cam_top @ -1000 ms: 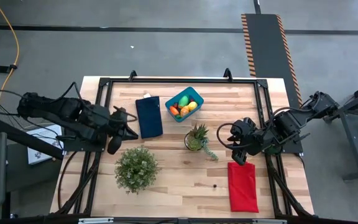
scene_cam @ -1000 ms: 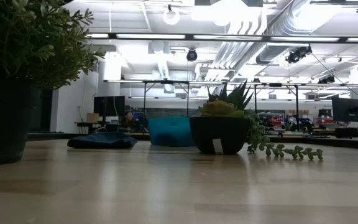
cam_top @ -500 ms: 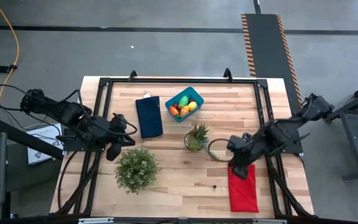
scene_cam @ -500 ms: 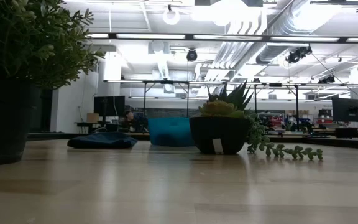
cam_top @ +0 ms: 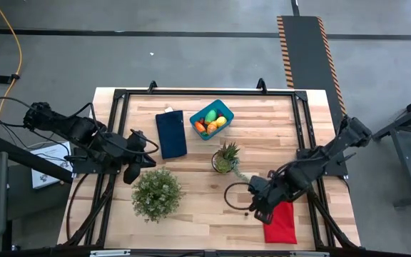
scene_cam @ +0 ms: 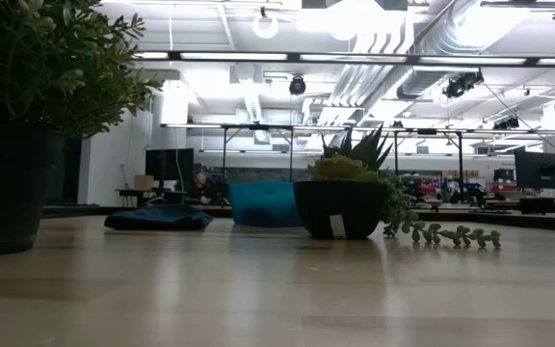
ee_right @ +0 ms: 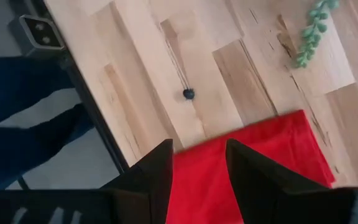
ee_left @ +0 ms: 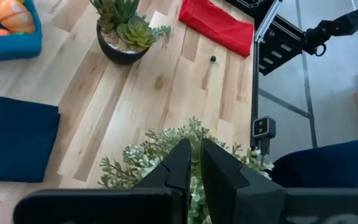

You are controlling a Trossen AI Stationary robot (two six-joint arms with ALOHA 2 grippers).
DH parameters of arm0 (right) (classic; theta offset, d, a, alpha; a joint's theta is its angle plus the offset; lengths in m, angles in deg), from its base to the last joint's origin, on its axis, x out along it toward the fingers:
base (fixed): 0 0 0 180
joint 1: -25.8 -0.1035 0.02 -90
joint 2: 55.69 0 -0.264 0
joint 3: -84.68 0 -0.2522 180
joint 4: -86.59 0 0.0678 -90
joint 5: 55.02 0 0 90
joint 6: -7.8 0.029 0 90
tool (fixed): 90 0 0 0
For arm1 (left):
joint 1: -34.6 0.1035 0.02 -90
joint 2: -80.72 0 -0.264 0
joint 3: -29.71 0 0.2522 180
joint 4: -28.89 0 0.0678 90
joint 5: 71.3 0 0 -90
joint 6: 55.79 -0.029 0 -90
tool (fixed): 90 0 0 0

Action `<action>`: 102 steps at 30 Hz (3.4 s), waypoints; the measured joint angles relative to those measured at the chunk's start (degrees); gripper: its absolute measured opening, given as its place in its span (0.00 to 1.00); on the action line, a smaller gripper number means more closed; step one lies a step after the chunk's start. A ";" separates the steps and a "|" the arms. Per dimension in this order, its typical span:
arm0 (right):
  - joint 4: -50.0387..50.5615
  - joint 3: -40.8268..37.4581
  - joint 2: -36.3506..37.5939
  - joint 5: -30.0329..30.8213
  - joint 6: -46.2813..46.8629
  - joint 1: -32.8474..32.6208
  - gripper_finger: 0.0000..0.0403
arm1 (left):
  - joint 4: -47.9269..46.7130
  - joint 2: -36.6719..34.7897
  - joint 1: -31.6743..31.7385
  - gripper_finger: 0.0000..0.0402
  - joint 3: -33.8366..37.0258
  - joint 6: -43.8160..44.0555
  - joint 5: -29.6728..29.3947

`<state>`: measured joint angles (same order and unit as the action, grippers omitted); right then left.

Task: Pick and placing Produce into tupperware
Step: Put the blue berry into the bin

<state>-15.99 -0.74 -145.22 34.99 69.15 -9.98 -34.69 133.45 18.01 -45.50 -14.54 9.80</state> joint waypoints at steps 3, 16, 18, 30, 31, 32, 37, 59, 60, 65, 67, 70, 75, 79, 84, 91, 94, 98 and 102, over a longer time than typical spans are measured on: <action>-0.74 0.00 -2.01 0.32 4.35 -0.29 0.35 | -0.02 0.00 0.00 0.06 0.00 1.05 0.50; -3.82 -0.03 -8.56 -2.15 20.42 -1.18 0.35 | -0.04 0.00 -0.01 0.06 0.00 2.69 3.26; -5.33 -0.04 -9.49 -2.11 20.97 -1.54 0.35 | -0.07 0.00 -0.01 0.06 0.00 2.69 3.32; -9.09 -0.07 -17.25 -5.12 24.29 -2.92 0.35 | -0.11 0.00 -0.01 0.06 0.00 2.71 4.02; -9.64 -0.07 -17.59 -5.30 24.90 -2.92 0.35 | -0.12 0.00 -0.01 0.06 0.00 2.71 4.04; -10.19 -0.07 -17.96 -5.65 25.55 -2.92 0.35 | -0.12 0.00 -0.01 0.06 0.00 2.71 4.04; -12.47 -0.07 -18.95 -5.89 29.50 -2.45 0.35 | -1.01 -0.02 -0.01 0.06 0.00 2.63 5.27; -12.08 -0.07 -22.32 -5.06 34.45 2.07 0.35 | -4.45 -0.02 0.01 0.06 0.00 1.08 7.01; -12.06 -0.07 -22.50 -5.07 34.83 2.07 0.35 | -4.44 -0.02 0.01 0.06 0.00 1.02 7.01; -12.02 -0.07 -23.54 -5.26 36.20 2.04 0.35 | -4.44 -0.02 0.01 0.06 0.00 -0.61 8.17; -12.03 -0.07 -23.87 -5.26 36.31 2.04 0.35 | -4.56 -0.02 0.01 0.06 0.00 -0.94 8.30; -12.09 -0.07 -24.69 -5.29 36.79 2.07 0.35 | -4.93 -0.02 0.01 0.06 0.00 -0.95 8.30; -12.20 -0.07 -25.85 -6.59 37.40 2.07 0.35 | -6.11 -0.02 0.01 0.06 0.00 -0.96 8.73; -12.33 -0.07 -26.11 -6.59 37.44 2.07 0.35 | -6.59 -0.02 0.01 0.06 0.00 -0.96 8.98; -12.26 -0.07 -26.11 -6.11 37.69 2.07 0.35 | -7.43 -0.02 0.01 0.06 0.00 -0.94 8.97; -11.25 -0.07 -26.11 -5.42 38.27 2.07 0.35 | -7.48 -0.02 0.01 0.06 0.00 -0.96 8.96; -11.21 -0.07 -26.11 -5.41 38.29 2.07 0.35 | -7.48 -0.02 0.01 0.06 0.00 -0.94 8.96; -11.21 -0.07 -26.09 -5.39 38.29 2.07 0.35 | -7.45 -0.02 0.01 0.06 0.00 -1.66 8.96; -11.21 -0.07 -26.09 -5.32 38.29 2.07 0.35 | -7.45 -0.02 0.01 0.06 0.00 -1.92 8.96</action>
<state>-27.20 -0.80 -171.30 29.67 107.44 -7.92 -42.14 133.43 18.02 -45.50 -16.46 18.76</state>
